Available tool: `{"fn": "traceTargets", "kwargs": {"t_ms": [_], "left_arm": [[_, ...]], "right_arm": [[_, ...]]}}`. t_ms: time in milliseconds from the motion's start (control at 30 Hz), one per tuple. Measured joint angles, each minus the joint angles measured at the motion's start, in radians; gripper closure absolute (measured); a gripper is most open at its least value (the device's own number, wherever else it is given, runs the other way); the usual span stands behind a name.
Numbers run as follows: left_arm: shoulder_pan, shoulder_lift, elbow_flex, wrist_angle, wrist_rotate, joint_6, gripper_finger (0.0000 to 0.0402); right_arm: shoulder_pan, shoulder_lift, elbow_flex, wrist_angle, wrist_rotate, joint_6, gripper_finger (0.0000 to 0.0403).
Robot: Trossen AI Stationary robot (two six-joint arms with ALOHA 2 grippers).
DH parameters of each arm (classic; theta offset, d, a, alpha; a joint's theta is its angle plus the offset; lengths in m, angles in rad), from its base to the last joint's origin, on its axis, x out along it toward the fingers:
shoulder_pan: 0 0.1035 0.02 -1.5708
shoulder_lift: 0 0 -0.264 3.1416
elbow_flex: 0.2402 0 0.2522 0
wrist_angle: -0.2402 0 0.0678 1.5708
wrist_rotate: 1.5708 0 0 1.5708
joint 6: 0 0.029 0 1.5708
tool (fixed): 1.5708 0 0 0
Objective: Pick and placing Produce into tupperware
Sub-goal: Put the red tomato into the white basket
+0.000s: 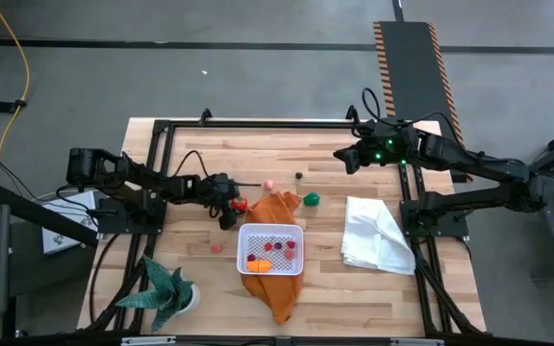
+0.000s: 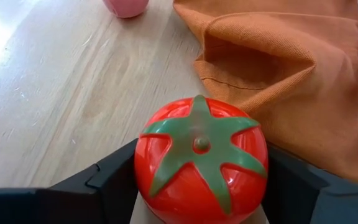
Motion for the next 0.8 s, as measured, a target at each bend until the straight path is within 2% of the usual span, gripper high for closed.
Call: {"fn": "traceTargets", "kwargs": {"t_ms": [167,433,600,800], "left_arm": [[0.000,0.000,0.000,0.000,-0.002,-0.004,0.0158],[0.000,0.000,0.000,0.008,-0.002,-0.010,0.0138],[0.000,0.000,0.014,0.019,0.001,-0.010,0.0161],[0.000,0.000,0.056,0.016,0.001,-0.009,0.0159]], "right_arm": [[0.000,0.000,0.000,0.000,0.000,-0.004,0.0340],[0.000,0.000,0.000,0.000,0.000,-0.003,0.0340],[0.000,0.000,0.000,0.000,0.000,0.000,0.0340],[0.000,0.000,0.000,0.000,0.000,0.000,0.0340]]}}
